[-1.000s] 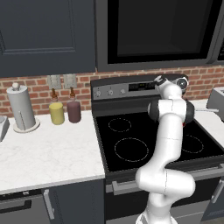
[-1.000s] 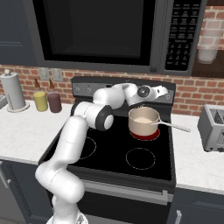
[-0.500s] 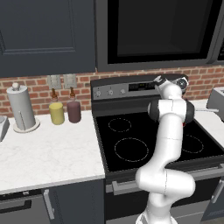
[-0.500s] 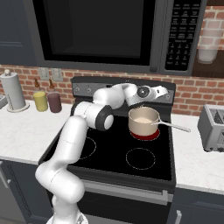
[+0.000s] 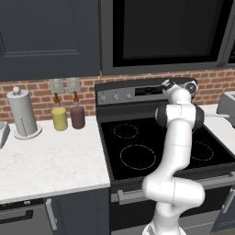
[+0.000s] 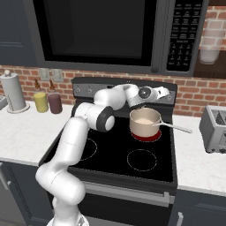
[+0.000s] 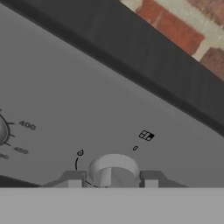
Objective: Turn off the rear right burner of the stove.
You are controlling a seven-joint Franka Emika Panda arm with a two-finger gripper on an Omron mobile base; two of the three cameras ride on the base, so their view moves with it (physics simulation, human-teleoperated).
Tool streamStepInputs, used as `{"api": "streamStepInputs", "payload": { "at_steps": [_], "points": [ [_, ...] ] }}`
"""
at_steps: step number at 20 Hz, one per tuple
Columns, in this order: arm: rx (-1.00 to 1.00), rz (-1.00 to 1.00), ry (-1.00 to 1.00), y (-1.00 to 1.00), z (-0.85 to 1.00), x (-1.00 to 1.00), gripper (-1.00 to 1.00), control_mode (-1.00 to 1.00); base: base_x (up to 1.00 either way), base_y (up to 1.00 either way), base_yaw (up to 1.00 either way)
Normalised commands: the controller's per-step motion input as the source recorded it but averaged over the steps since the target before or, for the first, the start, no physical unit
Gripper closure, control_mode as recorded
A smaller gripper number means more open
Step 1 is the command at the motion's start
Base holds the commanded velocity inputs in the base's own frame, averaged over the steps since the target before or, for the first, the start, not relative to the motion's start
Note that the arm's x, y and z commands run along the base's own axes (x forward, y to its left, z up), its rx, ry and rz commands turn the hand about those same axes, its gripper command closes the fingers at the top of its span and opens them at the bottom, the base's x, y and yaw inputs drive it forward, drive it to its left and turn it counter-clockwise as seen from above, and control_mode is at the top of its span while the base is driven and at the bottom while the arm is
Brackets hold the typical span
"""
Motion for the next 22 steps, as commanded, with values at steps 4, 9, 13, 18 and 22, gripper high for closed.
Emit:
{"api": "streamStepInputs", "payload": {
  "at_steps": [4,9,13,18,22],
  "points": [
    [0.00,0.00,0.00,0.00,0.00,0.00,1.00,-1.00,0.00,0.00,0.00],
    [0.04,0.00,0.00,0.00,0.00,0.00,1.00,-1.00,0.00,0.00,0.00],
    [0.07,0.00,0.00,0.00,0.00,0.00,1.00,-1.00,0.00,0.00,0.00],
    [0.09,0.00,0.02,0.00,-0.01,0.00,1.00,-1.00,0.00,0.00,0.00],
    [0.14,0.00,0.07,0.00,0.00,0.00,1.00,-1.00,0.00,0.00,0.00]
  ]
}}
